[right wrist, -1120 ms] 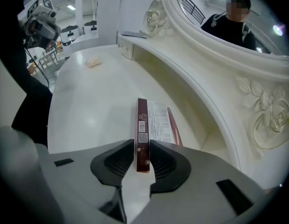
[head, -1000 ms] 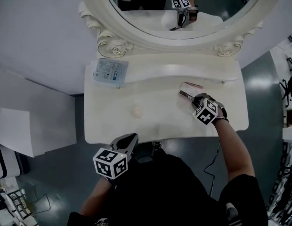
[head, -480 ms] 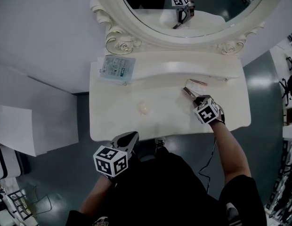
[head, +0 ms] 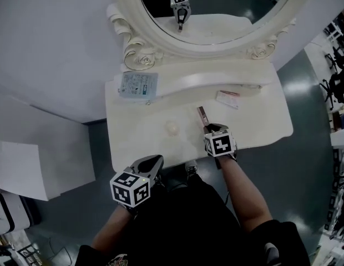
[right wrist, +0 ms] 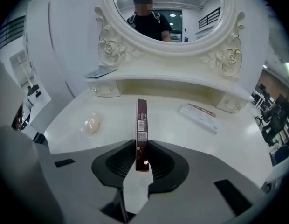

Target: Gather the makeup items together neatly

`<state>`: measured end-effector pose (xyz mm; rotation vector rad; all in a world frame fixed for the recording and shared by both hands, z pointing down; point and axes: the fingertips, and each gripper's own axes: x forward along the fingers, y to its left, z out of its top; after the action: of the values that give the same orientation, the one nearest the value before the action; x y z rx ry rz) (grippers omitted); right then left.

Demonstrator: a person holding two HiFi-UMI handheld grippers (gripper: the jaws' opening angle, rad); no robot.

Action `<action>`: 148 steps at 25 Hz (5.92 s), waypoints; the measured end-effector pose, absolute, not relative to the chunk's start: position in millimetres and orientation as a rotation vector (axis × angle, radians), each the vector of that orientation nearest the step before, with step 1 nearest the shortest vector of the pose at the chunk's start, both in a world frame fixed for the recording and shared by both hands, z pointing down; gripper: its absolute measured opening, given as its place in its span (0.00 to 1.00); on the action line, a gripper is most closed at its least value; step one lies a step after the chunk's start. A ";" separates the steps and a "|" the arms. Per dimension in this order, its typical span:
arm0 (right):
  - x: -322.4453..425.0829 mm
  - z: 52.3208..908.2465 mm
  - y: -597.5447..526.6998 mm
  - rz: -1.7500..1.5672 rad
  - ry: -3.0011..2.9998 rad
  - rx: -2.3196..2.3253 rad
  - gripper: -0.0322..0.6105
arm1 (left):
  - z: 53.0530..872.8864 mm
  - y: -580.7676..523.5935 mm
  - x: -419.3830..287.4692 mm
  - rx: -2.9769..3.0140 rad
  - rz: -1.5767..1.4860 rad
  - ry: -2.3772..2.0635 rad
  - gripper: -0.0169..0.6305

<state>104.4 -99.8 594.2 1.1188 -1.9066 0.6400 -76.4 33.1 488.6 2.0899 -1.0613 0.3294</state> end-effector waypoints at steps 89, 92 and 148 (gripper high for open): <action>241.2 628.5 -214.3 0.384 -1.915 0.562 0.41 | 513.8 -2.8 15.2 1.960 0.382 -1.139 0.04; 238.4 624.9 -198.1 0.486 -1.904 0.750 0.41 | 513.7 0.5 12.5 1.973 0.385 -1.121 0.04; 128.7 611.4 -110.1 0.770 -1.807 1.317 0.41 | 495.7 42.4 -96.2 2.156 0.476 -0.933 0.04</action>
<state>128.7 -110.1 611.4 1.3170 -1.8071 0.7704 -96.2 42.4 495.7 2.1556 -0.9326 0.4762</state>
